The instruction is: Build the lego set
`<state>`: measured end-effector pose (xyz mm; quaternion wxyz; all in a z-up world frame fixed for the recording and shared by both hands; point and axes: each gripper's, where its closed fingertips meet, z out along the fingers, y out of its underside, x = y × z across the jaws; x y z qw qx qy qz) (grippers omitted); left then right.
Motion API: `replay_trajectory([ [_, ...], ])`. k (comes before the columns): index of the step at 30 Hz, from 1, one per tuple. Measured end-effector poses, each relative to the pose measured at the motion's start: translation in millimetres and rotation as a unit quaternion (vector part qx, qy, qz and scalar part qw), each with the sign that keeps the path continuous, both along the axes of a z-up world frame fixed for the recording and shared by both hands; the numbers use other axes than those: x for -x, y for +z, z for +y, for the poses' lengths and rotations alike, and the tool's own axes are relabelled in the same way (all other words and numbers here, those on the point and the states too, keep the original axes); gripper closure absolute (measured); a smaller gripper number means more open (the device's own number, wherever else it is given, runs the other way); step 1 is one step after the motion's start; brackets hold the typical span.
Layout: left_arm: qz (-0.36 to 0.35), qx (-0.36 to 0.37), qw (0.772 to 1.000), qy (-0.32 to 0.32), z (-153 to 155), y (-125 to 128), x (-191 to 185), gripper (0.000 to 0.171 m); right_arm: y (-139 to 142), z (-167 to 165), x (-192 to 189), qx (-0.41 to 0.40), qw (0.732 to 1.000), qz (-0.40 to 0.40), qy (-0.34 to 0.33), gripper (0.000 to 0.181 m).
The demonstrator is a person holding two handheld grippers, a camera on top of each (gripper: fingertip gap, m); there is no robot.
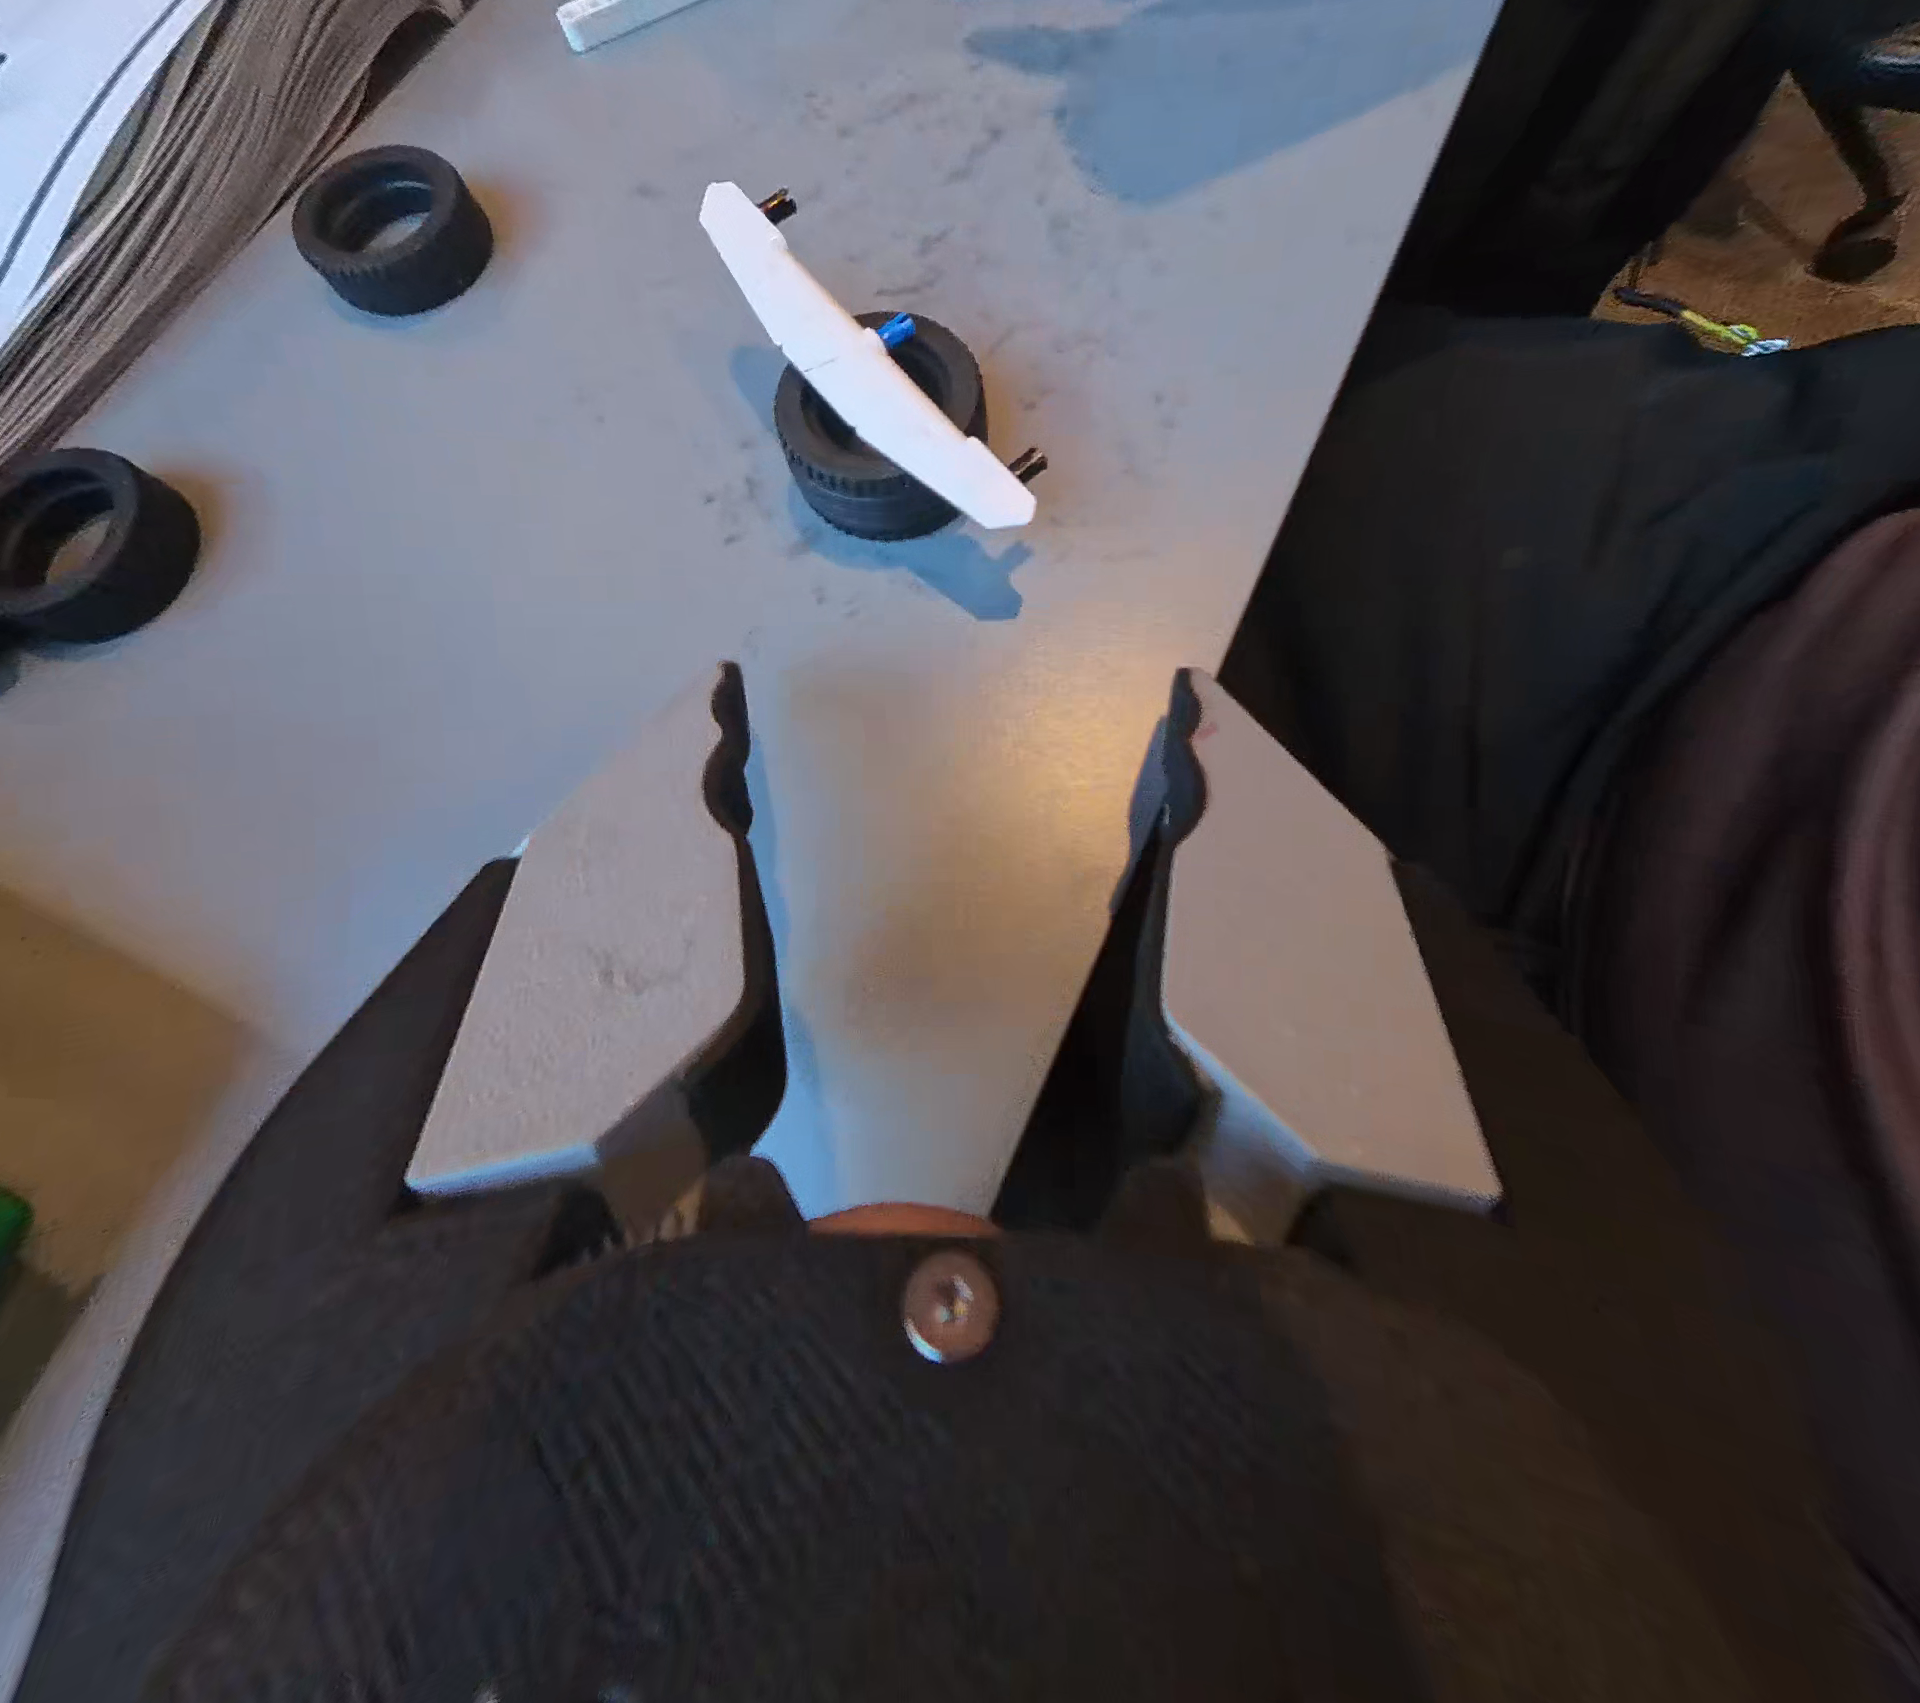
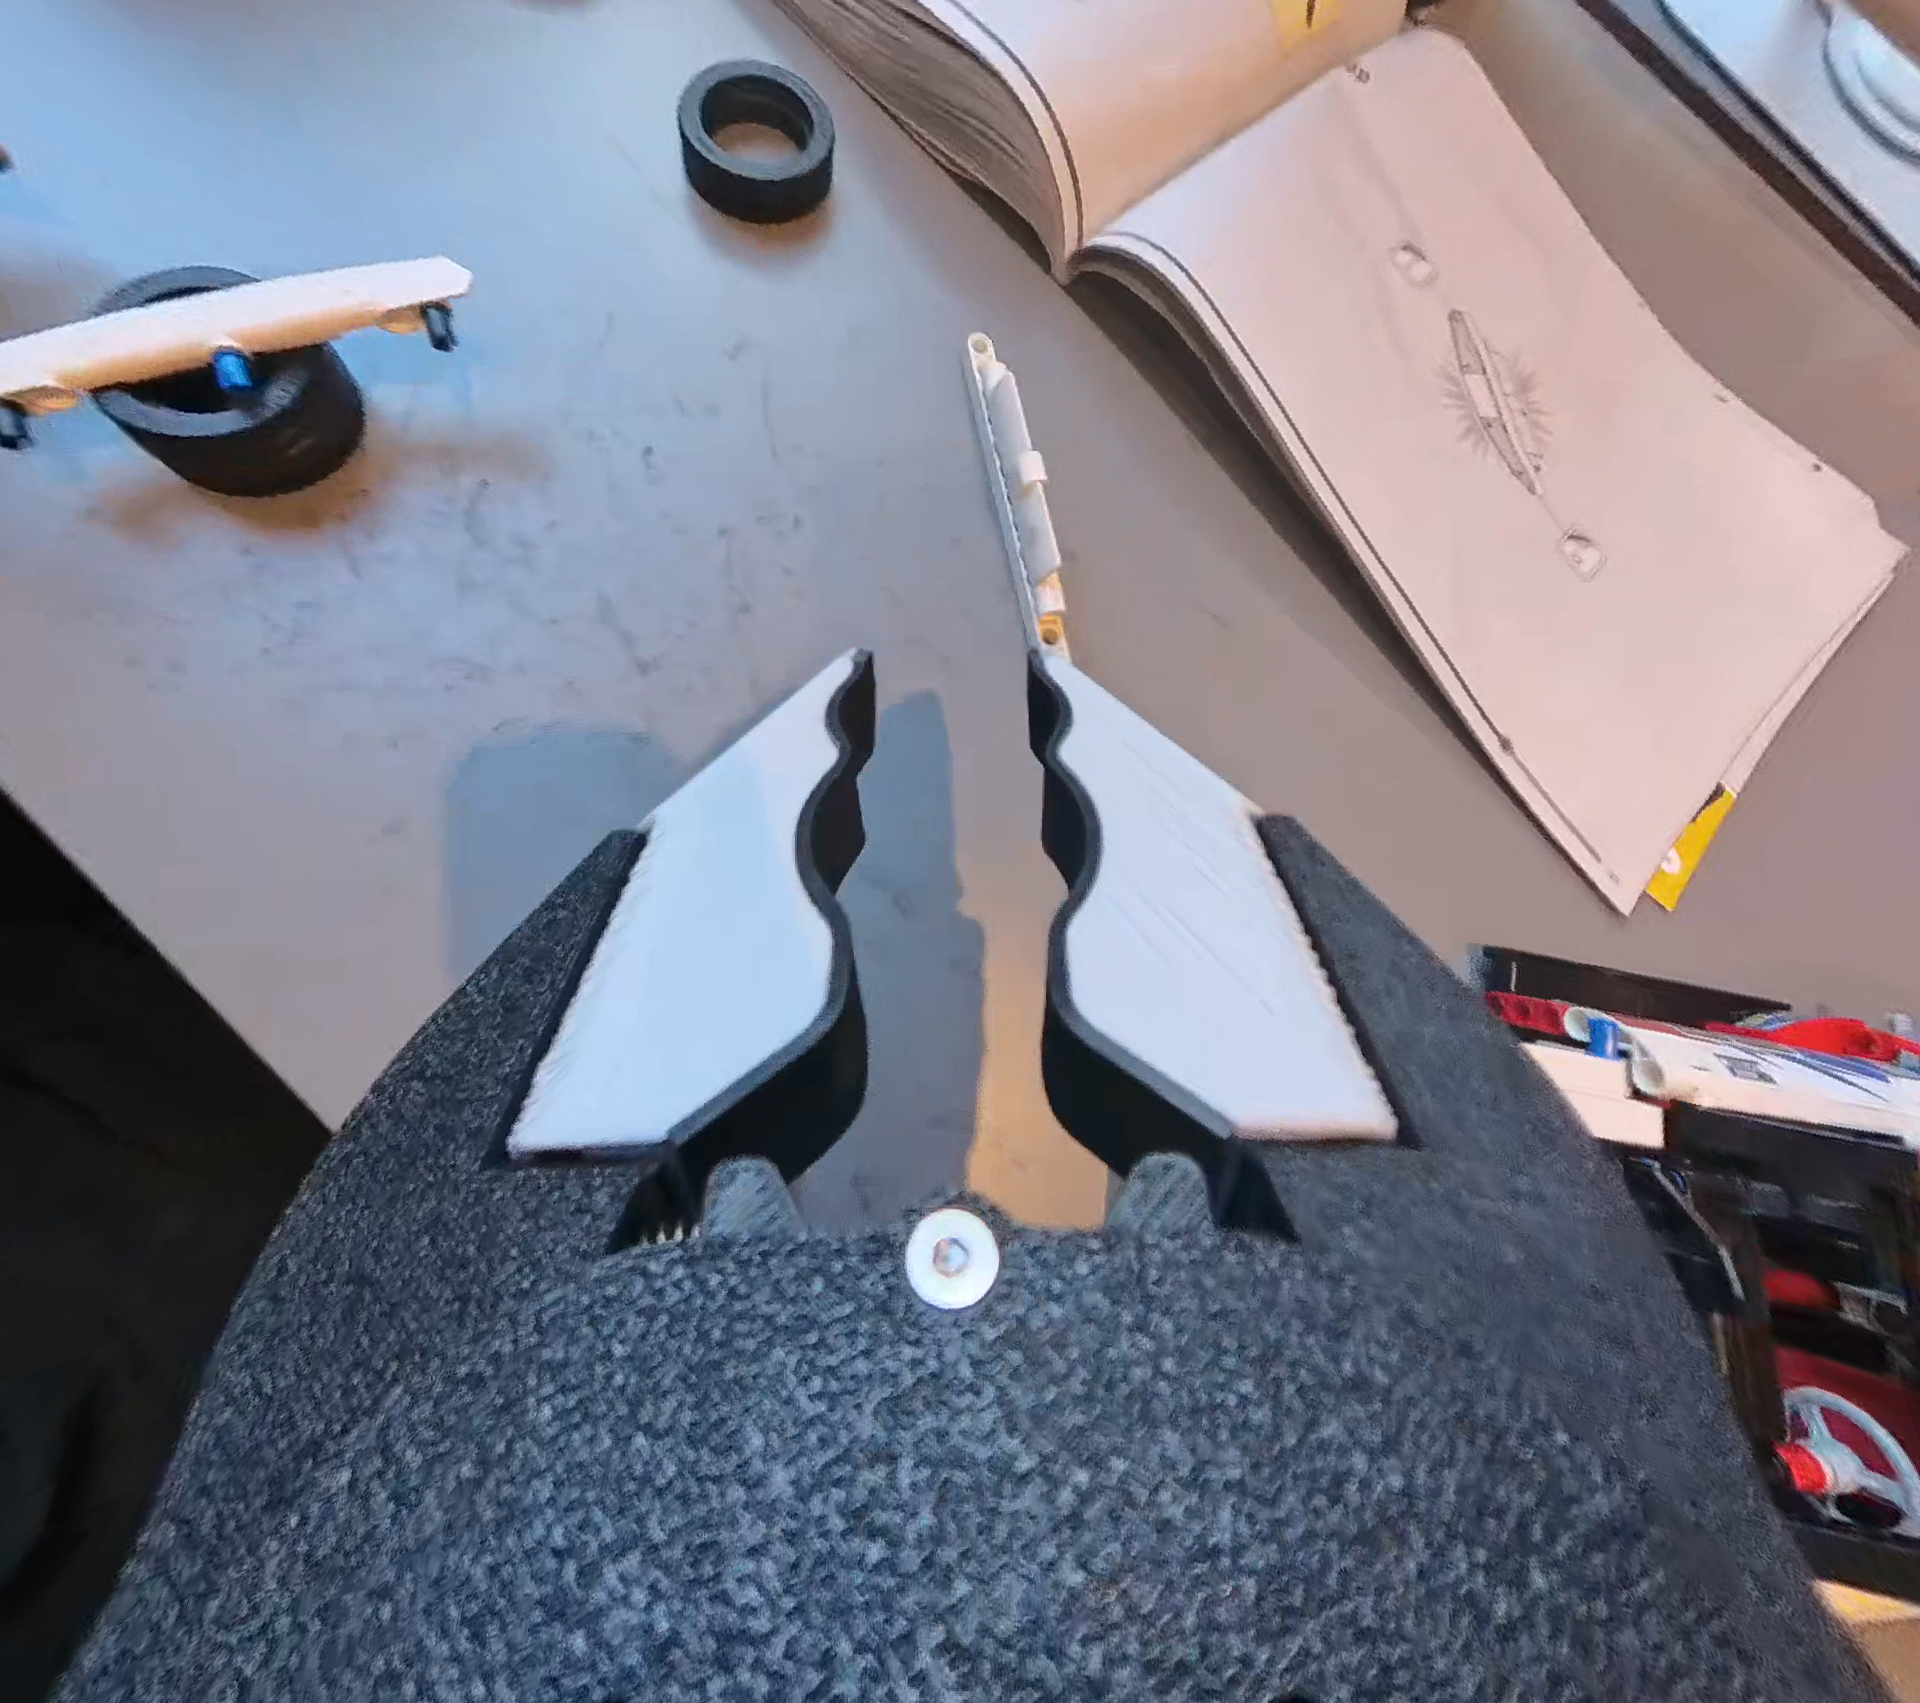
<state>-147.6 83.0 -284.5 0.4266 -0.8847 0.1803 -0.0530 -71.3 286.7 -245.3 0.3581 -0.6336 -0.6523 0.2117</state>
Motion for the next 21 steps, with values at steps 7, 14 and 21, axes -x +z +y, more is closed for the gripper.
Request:
replay_trajectory([
  [7, 0.049, -0.005, 0.999, -0.013, 9, 0, -6, 0.095, -26, 20, 39, -0.033, 0.998, -0.062, 0.010, 0.147],
  [14, 0.089, -0.006, 0.996, -0.029, 13, 4, -5, 0.097, -47, 27, 58, 0.012, 0.992, -0.122, 0.023, 0.173],
  [21, 0.081, -0.019, 0.996, -0.039, 14, -3, -7, 0.104, -36, -13, 64, 0.274, 0.956, -0.095, 0.039, 0.174],
])
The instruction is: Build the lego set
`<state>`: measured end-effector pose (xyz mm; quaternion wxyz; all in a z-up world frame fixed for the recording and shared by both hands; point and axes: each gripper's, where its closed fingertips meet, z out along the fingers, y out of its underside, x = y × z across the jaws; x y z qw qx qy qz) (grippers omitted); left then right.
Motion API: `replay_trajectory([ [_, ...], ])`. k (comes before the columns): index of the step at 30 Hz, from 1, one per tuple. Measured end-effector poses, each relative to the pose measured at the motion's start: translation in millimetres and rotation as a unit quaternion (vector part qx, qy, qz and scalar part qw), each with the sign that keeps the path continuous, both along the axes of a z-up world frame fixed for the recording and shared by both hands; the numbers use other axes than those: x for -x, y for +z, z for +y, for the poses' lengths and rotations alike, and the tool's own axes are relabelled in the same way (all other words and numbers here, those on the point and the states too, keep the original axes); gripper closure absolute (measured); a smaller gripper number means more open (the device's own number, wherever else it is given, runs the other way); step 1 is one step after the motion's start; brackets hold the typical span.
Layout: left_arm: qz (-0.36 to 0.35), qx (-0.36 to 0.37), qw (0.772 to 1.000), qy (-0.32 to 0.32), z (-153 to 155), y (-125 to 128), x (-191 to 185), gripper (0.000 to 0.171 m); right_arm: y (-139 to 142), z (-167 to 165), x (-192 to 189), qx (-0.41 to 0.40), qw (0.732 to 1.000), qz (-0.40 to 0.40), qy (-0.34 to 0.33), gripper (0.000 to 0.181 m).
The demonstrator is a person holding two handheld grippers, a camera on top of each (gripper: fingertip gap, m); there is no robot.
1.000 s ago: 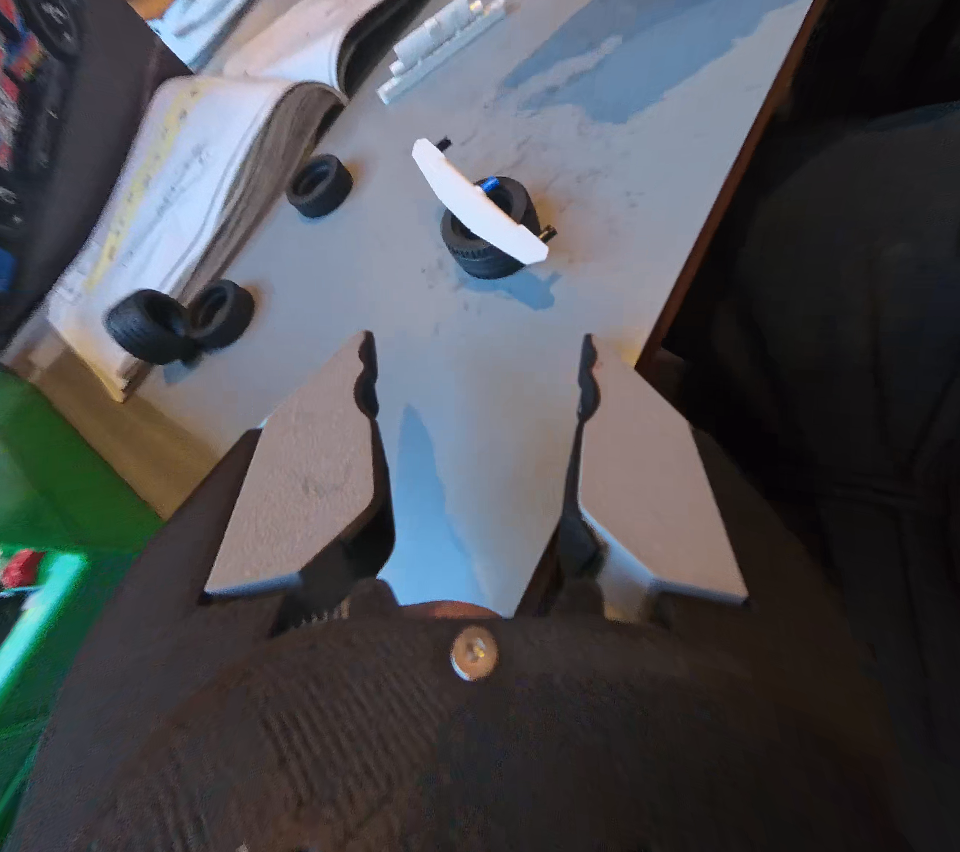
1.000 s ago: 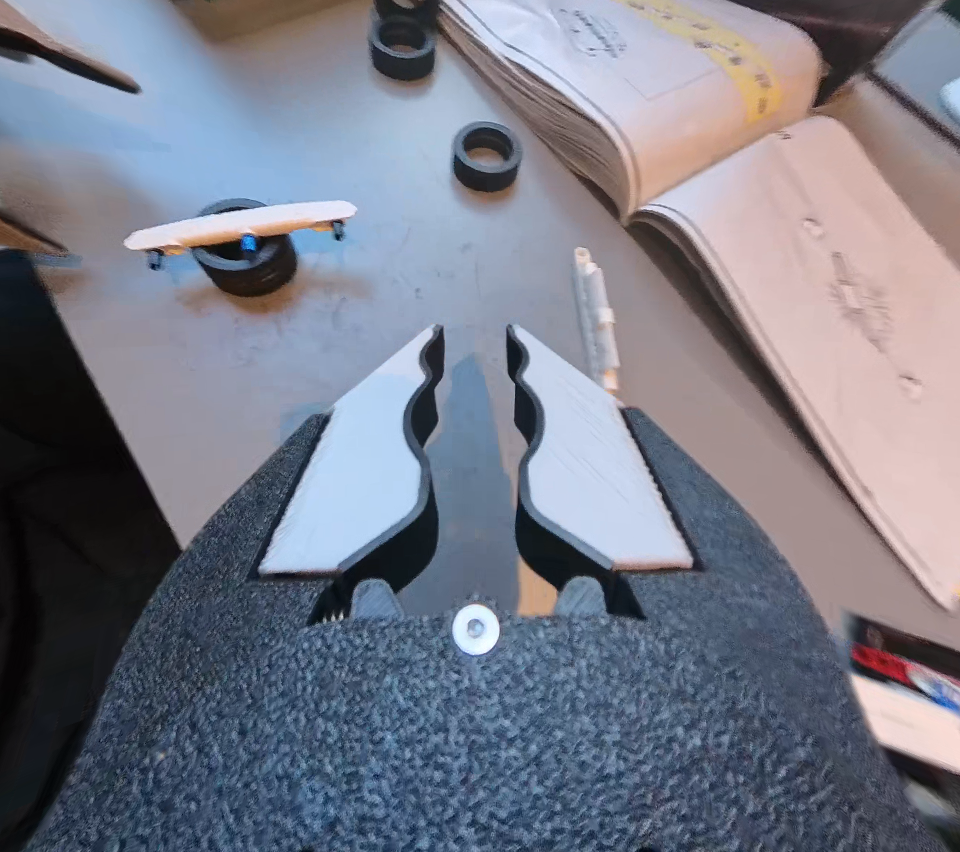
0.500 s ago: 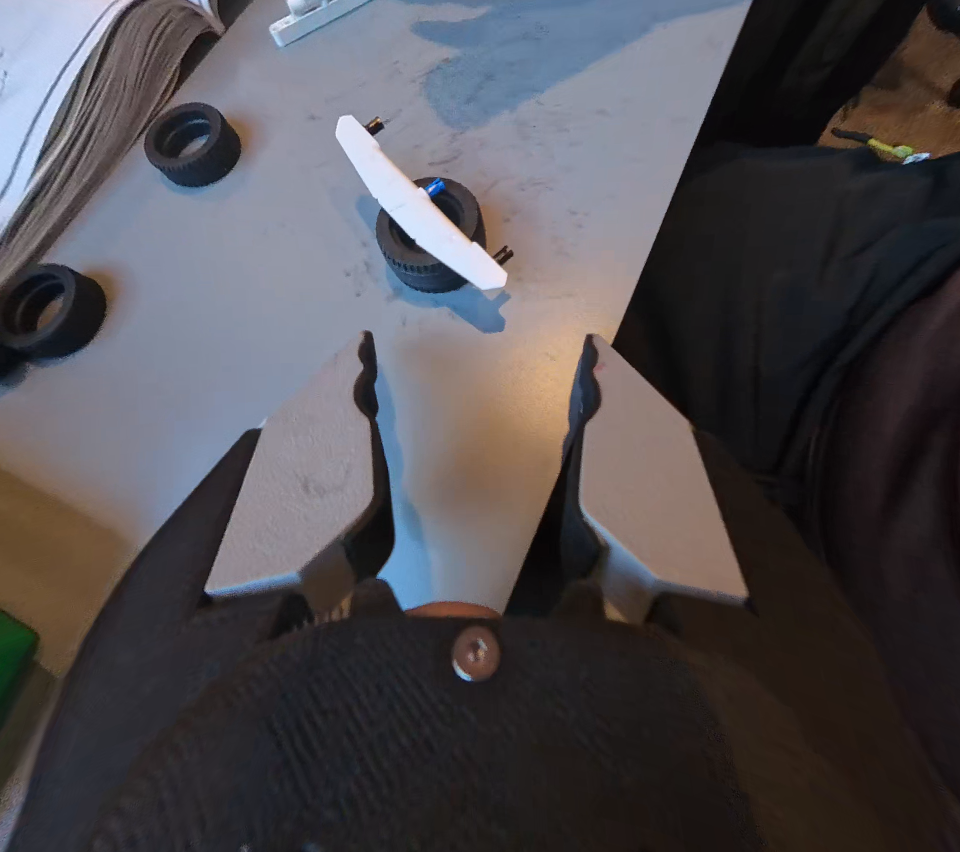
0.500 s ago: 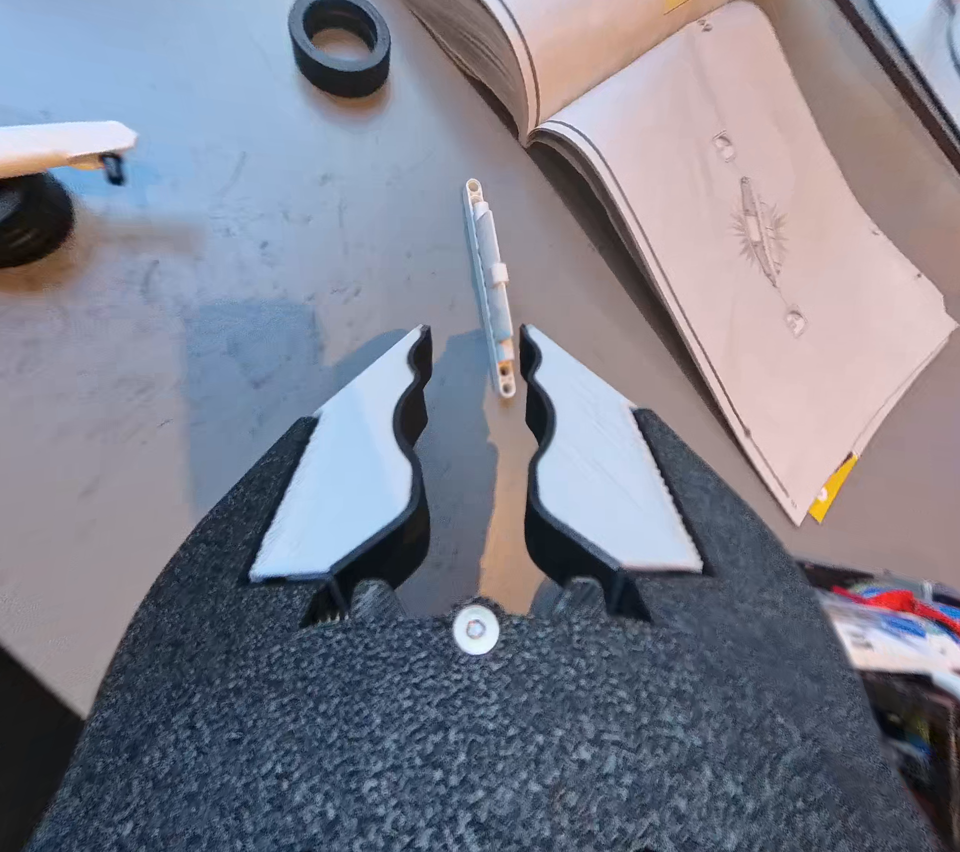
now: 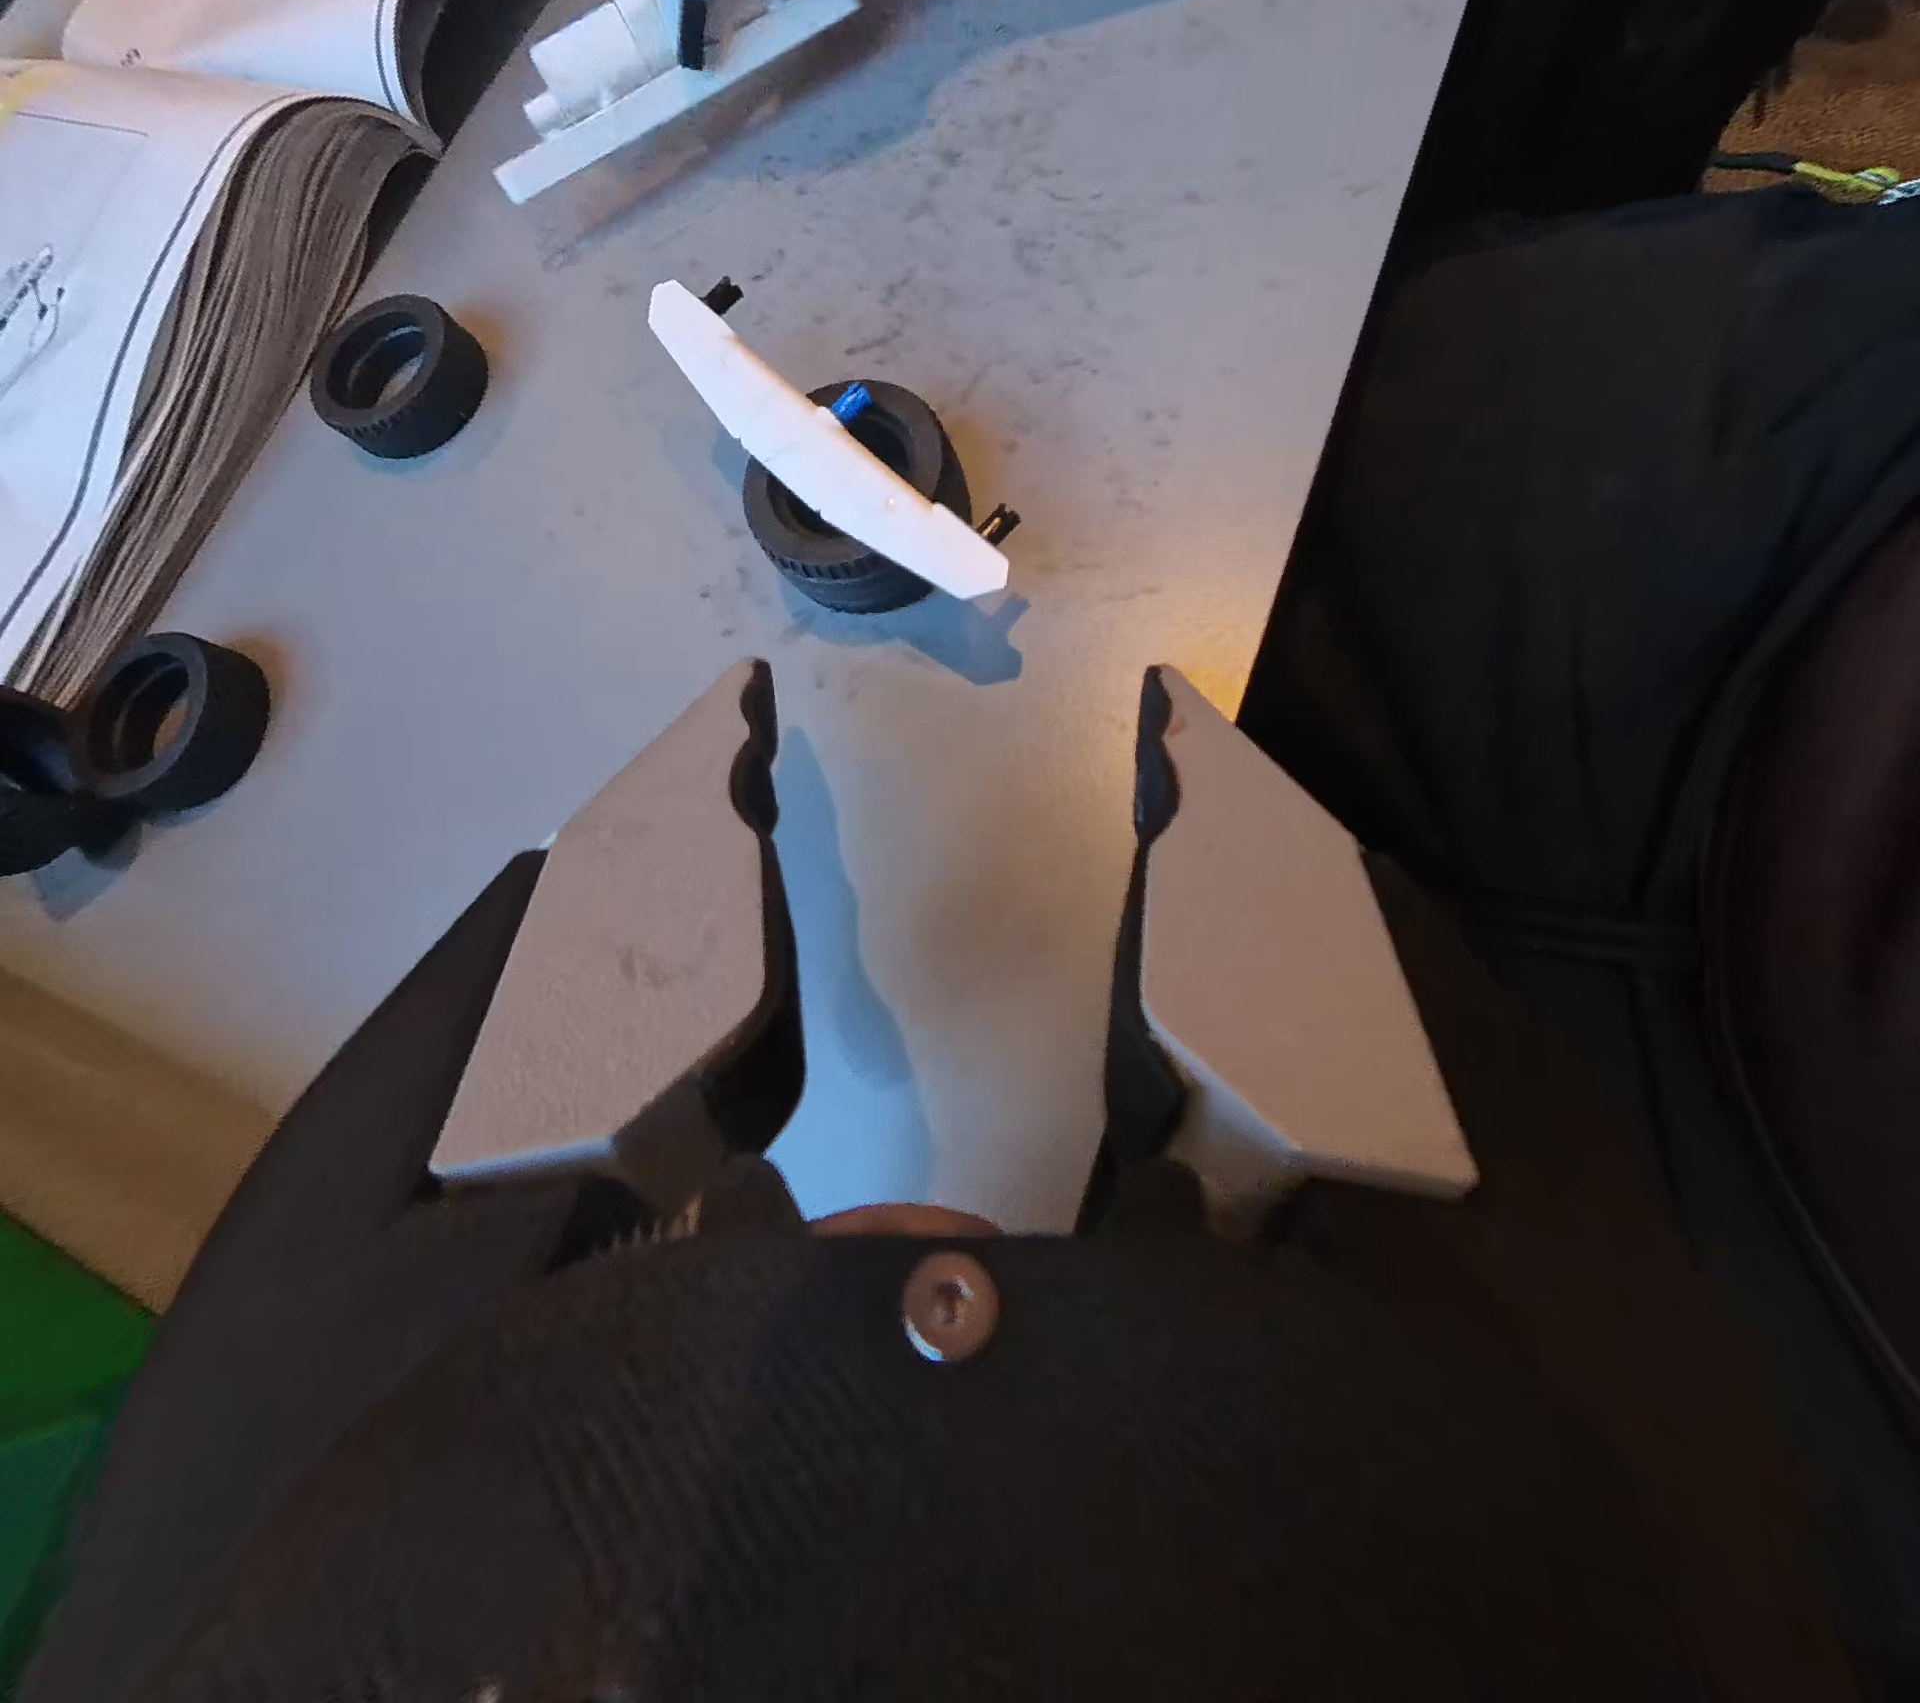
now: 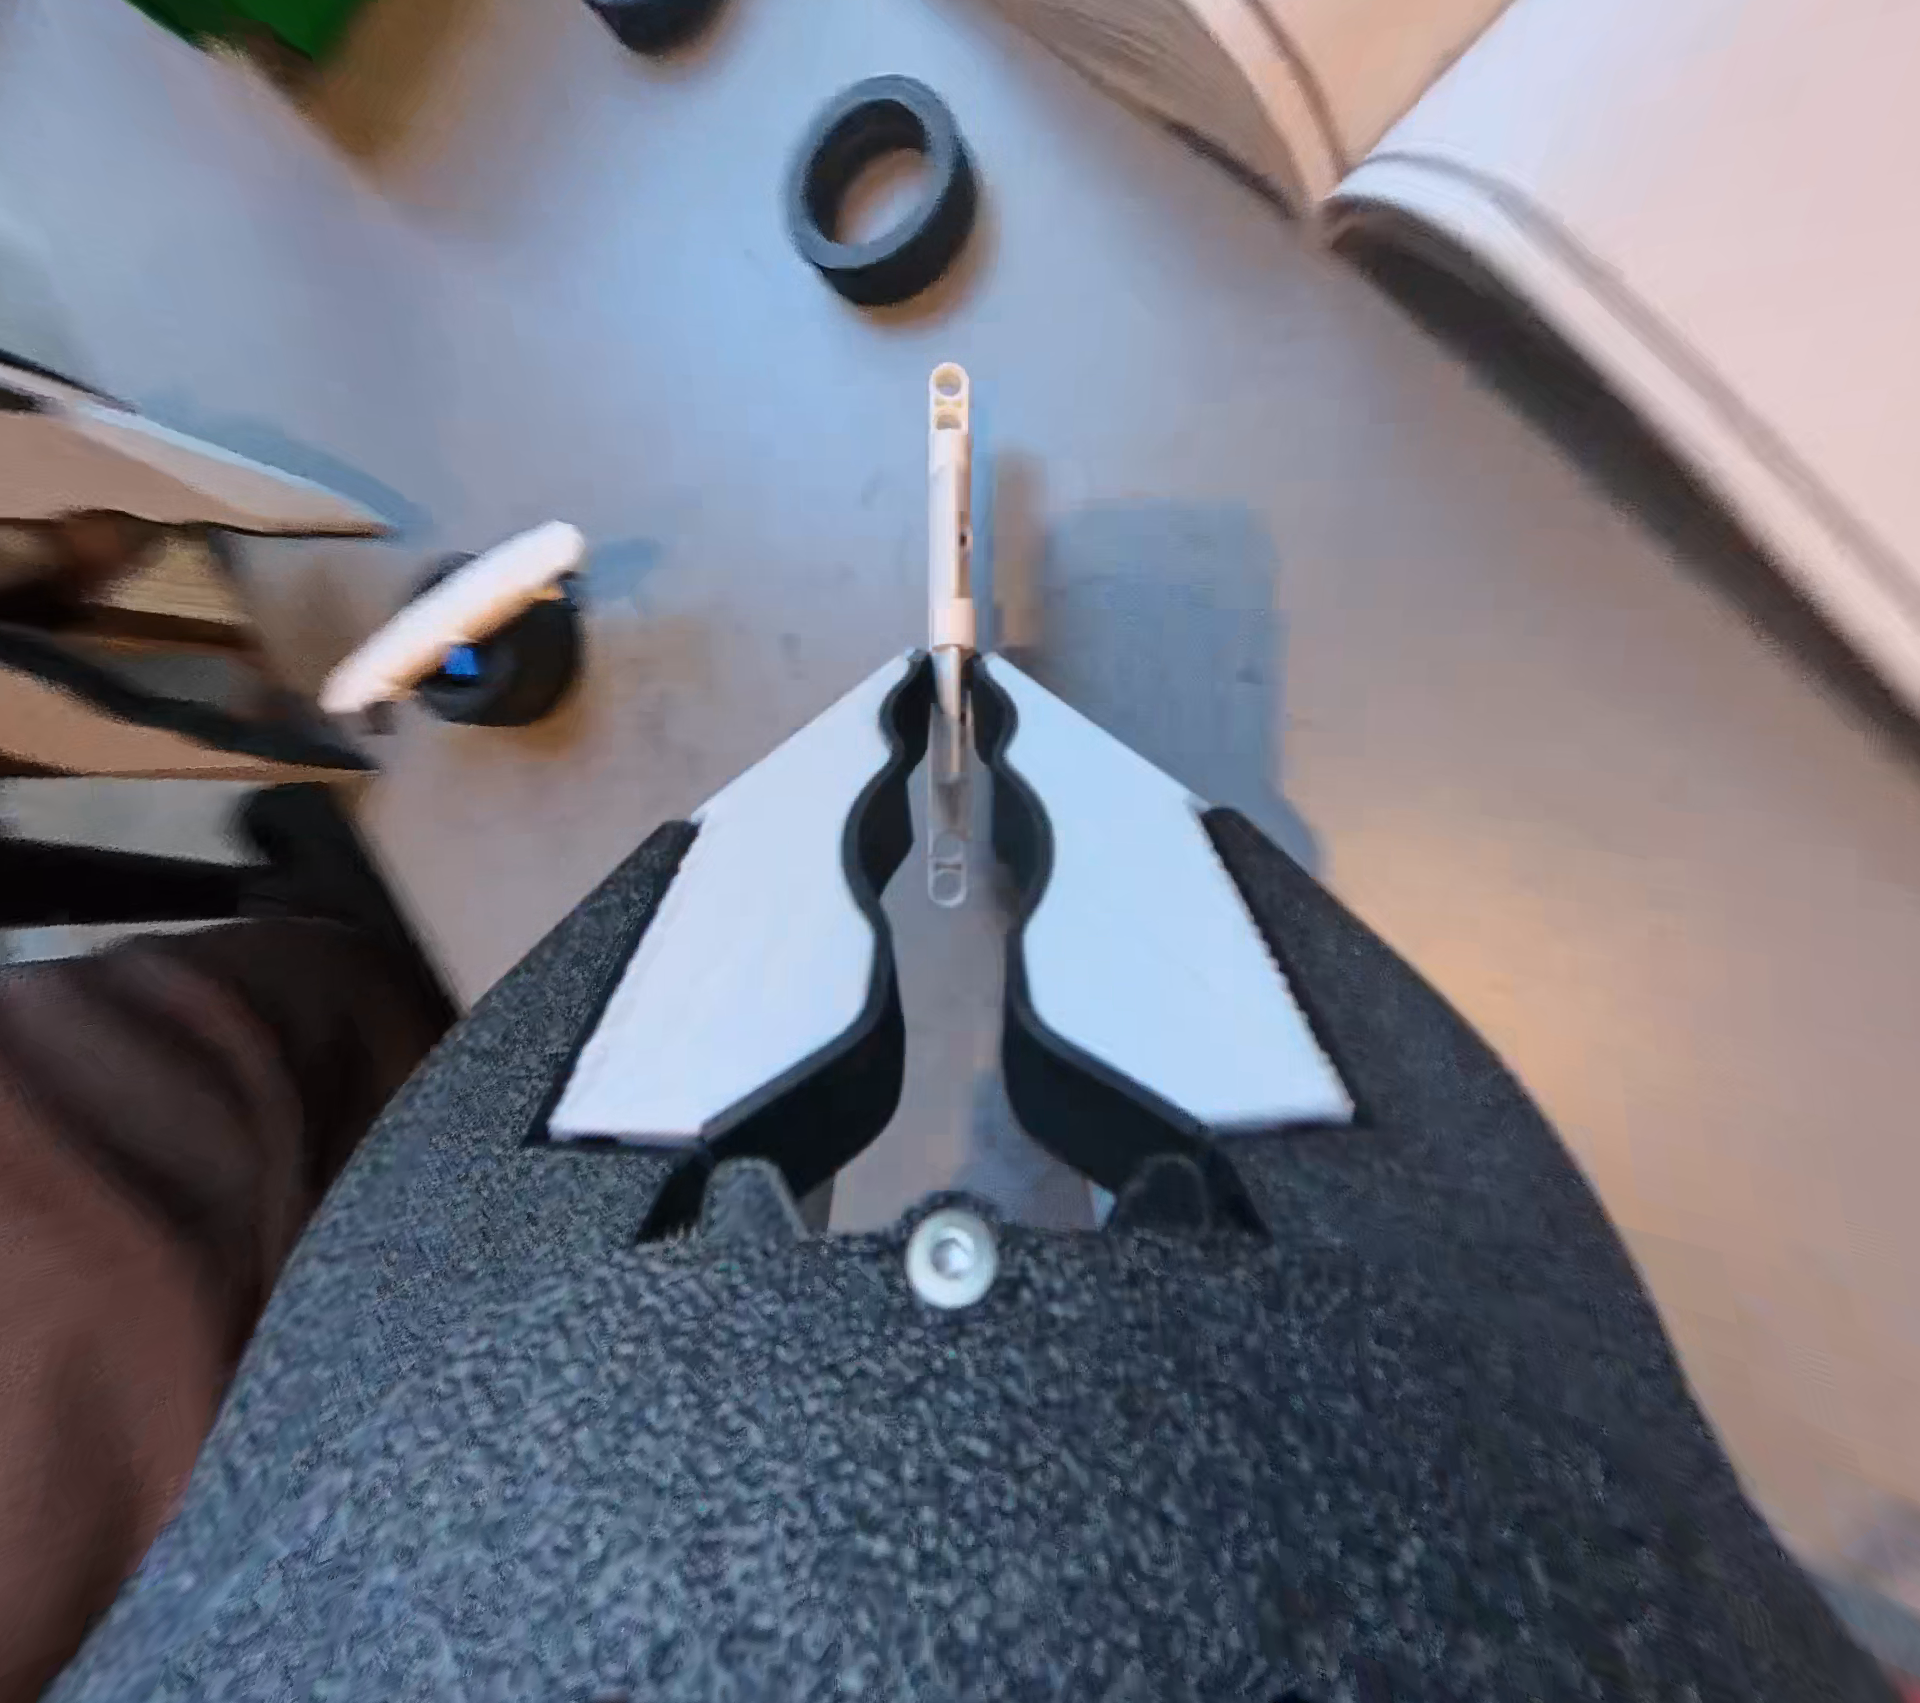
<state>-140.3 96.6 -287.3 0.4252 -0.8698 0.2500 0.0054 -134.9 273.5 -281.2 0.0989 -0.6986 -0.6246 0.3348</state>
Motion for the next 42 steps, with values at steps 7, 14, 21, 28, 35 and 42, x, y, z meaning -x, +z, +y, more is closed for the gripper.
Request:
replay_trajectory([
  [7, 0.001, -0.007, 1.000, -0.005, -3, 0, 0, 0.104, -13, 5, -9, 0.038, 0.998, -0.042, -0.029, 0.163],
  [14, -0.002, -0.009, 1.000, -0.002, -6, 0, 0, 0.105, 17, 0, -8, -0.045, 0.998, 0.041, -0.024, 0.161],
  [21, -0.019, 0.002, 1.000, 0.007, -5, -1, 2, 0.102, 16, -22, -25, -0.109, 0.989, 0.099, 0.007, 0.157],
  [28, -0.034, 0.013, 0.999, 0.011, -4, -3, 3, 0.103, 20, -34, -28, -0.154, 0.972, 0.173, 0.024, 0.157],
  [35, -0.086, 0.063, 0.994, -0.006, -6, -8, -3, 0.105, 9, -39, -17, -0.122, 0.976, 0.176, 0.041, 0.159],
  [42, -0.086, 0.060, 0.994, -0.038, 6, -5, -28, 0.111, 11, -42, -17, -0.113, 0.976, 0.179, 0.043, 0.160],
])
